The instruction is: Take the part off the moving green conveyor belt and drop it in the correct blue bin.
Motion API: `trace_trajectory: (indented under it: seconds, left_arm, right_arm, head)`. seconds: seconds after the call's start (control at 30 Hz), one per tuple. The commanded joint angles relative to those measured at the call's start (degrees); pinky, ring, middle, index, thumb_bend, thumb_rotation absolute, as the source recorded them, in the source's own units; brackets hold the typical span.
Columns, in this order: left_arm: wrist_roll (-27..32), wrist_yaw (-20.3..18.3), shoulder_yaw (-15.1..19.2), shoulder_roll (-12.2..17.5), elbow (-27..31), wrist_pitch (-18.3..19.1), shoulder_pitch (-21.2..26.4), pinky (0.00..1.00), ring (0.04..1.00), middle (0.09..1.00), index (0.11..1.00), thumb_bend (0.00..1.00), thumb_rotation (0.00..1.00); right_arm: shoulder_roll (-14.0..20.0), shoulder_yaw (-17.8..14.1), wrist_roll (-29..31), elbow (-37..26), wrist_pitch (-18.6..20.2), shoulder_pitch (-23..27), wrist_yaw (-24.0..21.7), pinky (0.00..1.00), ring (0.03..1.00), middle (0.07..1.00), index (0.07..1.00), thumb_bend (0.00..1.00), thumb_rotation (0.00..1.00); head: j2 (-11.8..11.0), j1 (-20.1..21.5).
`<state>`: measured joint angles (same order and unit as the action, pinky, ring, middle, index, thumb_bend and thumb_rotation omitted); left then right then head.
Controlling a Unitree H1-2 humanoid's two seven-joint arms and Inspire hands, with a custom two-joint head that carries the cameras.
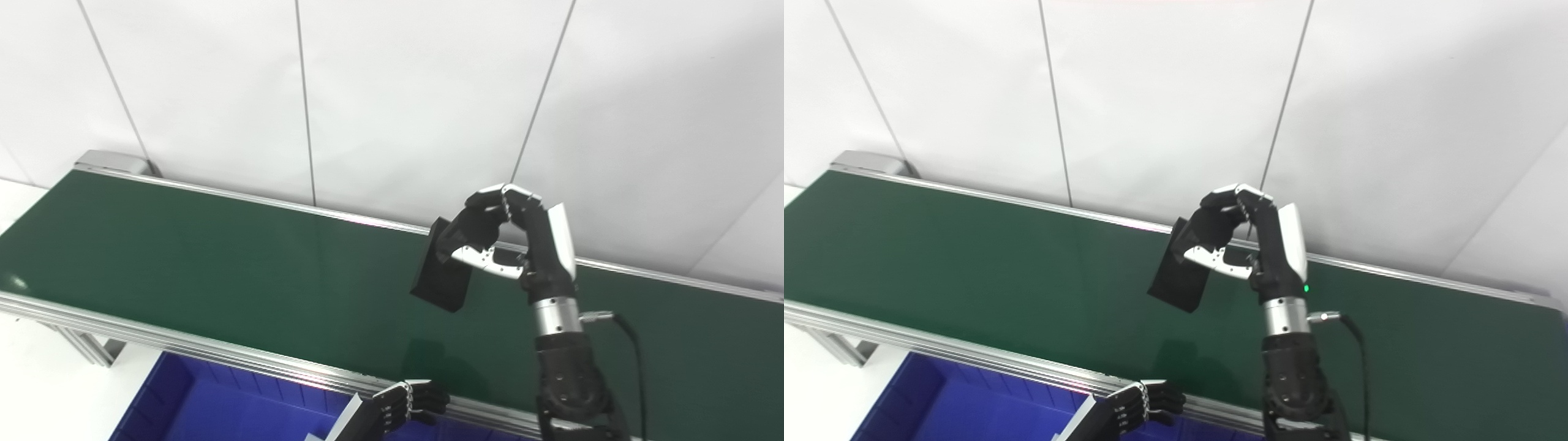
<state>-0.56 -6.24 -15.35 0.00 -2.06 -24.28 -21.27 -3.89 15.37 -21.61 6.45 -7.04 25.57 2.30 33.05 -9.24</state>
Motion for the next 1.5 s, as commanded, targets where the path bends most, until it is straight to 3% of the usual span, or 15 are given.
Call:
trace_trajectory:
  seconds: [0.0, 0.07, 0.33, 0.63, 0.8, 1.0, 1.23, 1.47]
  left_arm:
    - [0.38, -0.65, -0.02, 0.12, 1.29, -2.22, 0.31, 0.69, 0.735, 0.752, 0.761, 0.84, 0.69]
    - [0.77, -0.98, 0.13, 0.27, 1.43, -2.18, 0.35, 0.69, 0.74, 0.754, 0.764, 0.84, 0.69]
    - [1.69, -2.05, 0.96, 0.84, 2.51, -1.87, -0.09, 0.7, 0.751, 0.761, 0.773, 0.85, 0.72]
    - [3.63, -2.93, 1.55, 2.14, 4.36, -0.84, -0.28, 0.73, 0.766, 0.778, 0.797, 0.81, 0.75]
    - [4.65, -3.29, 2.32, 2.78, 5.85, 0.41, -0.62, 0.74, 0.768, 0.78, 0.801, 0.81, 0.75]
    - [4.94, -3.56, 3.29, 3.88, 7.56, 1.49, -0.73, 0.73, 0.765, 0.775, 0.798, 0.81, 0.76]
    - [6.68, -4.49, 4.47, 5.18, 9.75, 3.28, -1.1, 0.73, 0.757, 0.772, 0.797, 0.82, 0.77]
    - [9.13, -5.29, 5.13, 6.79, 12.27, 5.72, -1.59, 0.73, 0.755, 0.771, 0.792, 0.82, 0.75]
  right_arm:
    - [0.15, -0.44, 1.0, -4.47, 1.17, 0.79, -1.57, 0.44, 0.466, 0.502, 0.475, 0.52, 0.0]
    - [0.73, -0.8, 1.9, -6.68, 1.7, 0.26, -2.54, 0.39, 0.443, 0.505, 0.489, 0.52, 0.0]
    - [2.81, -2.72, 2.44, -18.26, 6.24, -3.6, -4.83, 0.36, 0.435, 0.508, 0.492, 0.52, 0.0]
    - [4.06, -6.18, 3.65, -28.42, 10.85, -7.31, -6.06, 0.36, 0.428, 0.498, 0.503, 0.52, 0.0]
    - [4.61, -7.69, 3.77, -33.41, 13.01, -10.14, -6.34, 0.41, 0.449, 0.498, 0.487, 0.52, 0.0]
    - [5.19, -9.09, 2.22, -39.01, 16.25, -13.61, -6.82, 0.4, 0.447, 0.494, 0.494, 0.52, 0.0]
    - [5.78, -10.18, 1.45, -43.58, 17.45, -17.22, -6.88, 0.36, 0.419, 0.493, 0.518, 0.52, 0.0]
    - [5.65, -11.37, -0.45, -47.86, 18.83, -23.29, -6.58, 0.37, 0.435, 0.501, 0.497, 0.52, 0.0]
  head:
    - [0.08, -0.06]
    - [0.73, 1.33]
    - [3.0, 4.86]
    - [5.81, 9.36]
    - [7.92, 12.87]
    - [10.21, 16.18]
    - [12.09, 20.08]
    - [13.49, 23.53]
